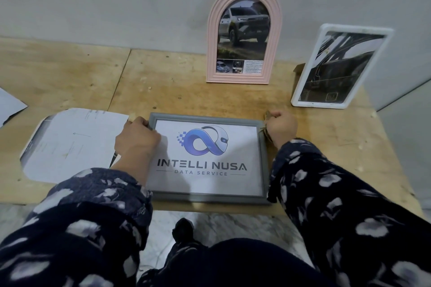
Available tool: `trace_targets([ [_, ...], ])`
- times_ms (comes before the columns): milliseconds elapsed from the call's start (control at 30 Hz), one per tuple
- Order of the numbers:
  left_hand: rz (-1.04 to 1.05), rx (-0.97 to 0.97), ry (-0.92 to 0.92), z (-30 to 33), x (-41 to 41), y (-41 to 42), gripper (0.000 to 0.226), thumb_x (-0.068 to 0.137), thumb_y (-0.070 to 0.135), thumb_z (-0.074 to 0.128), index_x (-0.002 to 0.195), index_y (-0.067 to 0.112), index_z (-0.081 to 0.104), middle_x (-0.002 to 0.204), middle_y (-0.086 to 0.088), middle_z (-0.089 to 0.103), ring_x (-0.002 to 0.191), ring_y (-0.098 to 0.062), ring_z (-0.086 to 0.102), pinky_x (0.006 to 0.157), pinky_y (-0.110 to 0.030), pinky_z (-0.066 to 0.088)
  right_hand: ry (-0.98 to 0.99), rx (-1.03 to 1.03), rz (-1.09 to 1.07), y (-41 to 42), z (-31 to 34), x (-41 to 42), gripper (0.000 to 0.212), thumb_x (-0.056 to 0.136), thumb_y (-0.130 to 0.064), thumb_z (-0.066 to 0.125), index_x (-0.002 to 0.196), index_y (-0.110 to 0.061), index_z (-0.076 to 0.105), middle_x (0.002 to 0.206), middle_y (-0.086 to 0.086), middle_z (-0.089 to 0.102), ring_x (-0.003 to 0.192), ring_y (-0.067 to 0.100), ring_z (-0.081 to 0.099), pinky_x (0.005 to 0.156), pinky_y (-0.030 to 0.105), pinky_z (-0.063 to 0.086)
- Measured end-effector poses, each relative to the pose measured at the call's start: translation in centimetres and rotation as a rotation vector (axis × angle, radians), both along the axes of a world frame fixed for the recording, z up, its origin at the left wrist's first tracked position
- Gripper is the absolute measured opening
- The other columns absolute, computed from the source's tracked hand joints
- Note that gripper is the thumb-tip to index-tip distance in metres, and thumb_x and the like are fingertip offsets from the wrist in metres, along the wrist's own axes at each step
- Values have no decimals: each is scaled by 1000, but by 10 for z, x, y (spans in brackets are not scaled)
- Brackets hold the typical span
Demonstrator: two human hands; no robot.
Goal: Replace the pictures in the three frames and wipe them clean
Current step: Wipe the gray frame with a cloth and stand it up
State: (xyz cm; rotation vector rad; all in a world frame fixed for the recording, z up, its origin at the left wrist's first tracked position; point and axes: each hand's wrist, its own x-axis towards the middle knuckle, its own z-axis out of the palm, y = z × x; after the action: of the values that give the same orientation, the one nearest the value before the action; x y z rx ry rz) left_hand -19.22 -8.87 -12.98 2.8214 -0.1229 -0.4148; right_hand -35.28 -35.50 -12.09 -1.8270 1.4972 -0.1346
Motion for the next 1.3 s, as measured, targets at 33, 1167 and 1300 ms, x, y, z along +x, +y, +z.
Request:
trace_targets([
  [33, 1, -8, 2, -1, 2, 1, 33, 88, 29, 56, 120, 22, 57, 119, -10, 57, 103, -38, 58, 75, -37, 42, -84, 35, -89, -1, 1, -6, 32, 94, -11, 53, 125, -9, 61, 128, 7, 61, 118, 28, 56, 93, 28, 42],
  [1167, 667, -716, -453, 102, 55, 196, 36, 105, 24, 26, 123, 9, 53, 124, -16, 57, 111, -33, 52, 82, -31, 33, -371, 130, 266, 177, 38, 129, 37, 92, -2, 40, 115, -17, 65, 120, 4, 63, 104, 25, 58, 83, 30, 50],
  [1300, 689, -722, -504, 112, 117, 227, 37, 105, 27, 27, 124, 10, 54, 124, -16, 58, 110, -35, 53, 90, -37, 39, -352, 36, 389, 198, 36, 192, 36, 92, -3, 41, 112, -20, 65, 117, 3, 64, 97, 23, 60, 73, 28, 50],
])
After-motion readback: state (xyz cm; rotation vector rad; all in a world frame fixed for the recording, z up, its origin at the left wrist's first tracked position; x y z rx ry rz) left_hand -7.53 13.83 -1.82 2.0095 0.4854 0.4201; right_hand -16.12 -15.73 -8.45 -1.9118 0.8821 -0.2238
